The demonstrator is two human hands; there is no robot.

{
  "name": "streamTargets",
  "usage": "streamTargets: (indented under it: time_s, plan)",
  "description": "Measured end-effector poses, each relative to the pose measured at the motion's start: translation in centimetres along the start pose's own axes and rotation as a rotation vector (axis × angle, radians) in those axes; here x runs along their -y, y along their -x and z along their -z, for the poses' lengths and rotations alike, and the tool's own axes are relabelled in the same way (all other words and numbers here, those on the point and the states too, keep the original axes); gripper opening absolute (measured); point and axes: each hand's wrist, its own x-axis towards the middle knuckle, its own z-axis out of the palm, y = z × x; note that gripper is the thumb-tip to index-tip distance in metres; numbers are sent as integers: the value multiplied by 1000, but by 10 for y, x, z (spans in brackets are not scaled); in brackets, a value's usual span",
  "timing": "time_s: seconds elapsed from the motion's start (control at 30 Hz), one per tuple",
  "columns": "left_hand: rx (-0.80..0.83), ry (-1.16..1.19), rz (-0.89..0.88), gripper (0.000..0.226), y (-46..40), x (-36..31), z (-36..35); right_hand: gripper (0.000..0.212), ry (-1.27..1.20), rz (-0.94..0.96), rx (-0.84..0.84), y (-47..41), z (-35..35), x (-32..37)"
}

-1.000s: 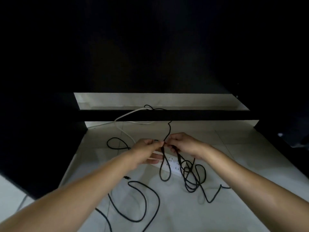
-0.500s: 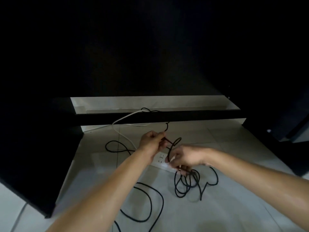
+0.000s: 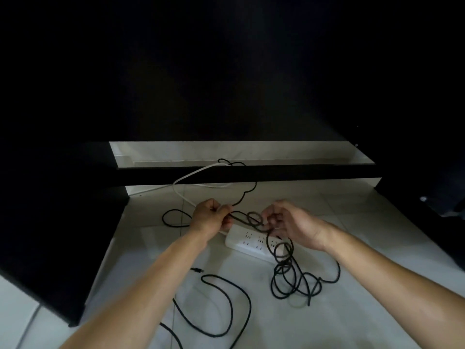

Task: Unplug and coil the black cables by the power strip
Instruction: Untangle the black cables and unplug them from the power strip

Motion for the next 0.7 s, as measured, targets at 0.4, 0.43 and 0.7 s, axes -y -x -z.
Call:
streamTargets:
  time_s: [0.4,0.43,0.7]
  plan:
    - [76,313,79,20,12,-8,-8,27,212,98,62,2,-20,4]
    - [112,332,93,23,15,-9,-10,30,126,96,49,1,-23,5]
    - [19,242,53,29,22,-2,-23,29,-89,17,128,4,-38,4]
